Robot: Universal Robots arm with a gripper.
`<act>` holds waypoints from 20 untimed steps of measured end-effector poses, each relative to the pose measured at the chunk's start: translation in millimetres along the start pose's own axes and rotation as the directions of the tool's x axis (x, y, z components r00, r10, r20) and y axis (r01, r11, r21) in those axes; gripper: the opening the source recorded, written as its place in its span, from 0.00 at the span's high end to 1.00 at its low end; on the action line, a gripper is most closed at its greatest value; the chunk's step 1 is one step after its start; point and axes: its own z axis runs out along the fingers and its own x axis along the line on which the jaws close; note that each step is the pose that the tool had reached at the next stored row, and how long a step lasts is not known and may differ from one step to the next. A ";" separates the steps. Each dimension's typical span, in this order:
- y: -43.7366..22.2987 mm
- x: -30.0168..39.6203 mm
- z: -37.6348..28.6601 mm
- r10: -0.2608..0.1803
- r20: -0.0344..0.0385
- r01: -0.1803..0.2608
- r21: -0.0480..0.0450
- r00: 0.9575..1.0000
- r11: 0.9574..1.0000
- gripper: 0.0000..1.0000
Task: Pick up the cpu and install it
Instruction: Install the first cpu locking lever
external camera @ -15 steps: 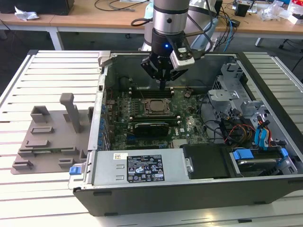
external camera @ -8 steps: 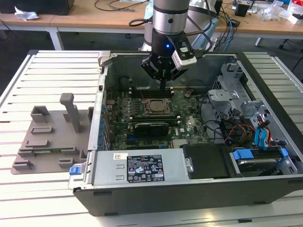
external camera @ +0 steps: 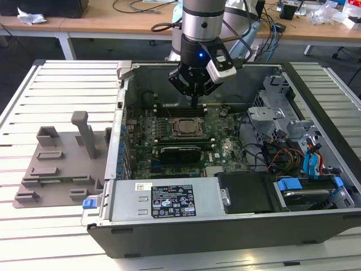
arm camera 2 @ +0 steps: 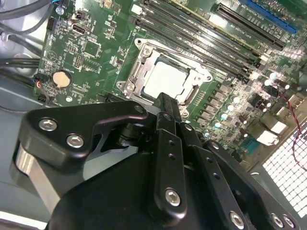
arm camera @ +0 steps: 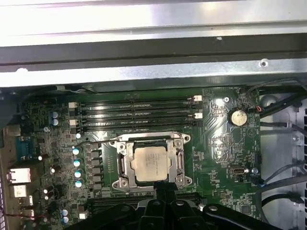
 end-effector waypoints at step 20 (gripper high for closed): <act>-1.6 33.3 0.5 -0.077 0.003 0.077 -0.013 0.997 0.997 0.89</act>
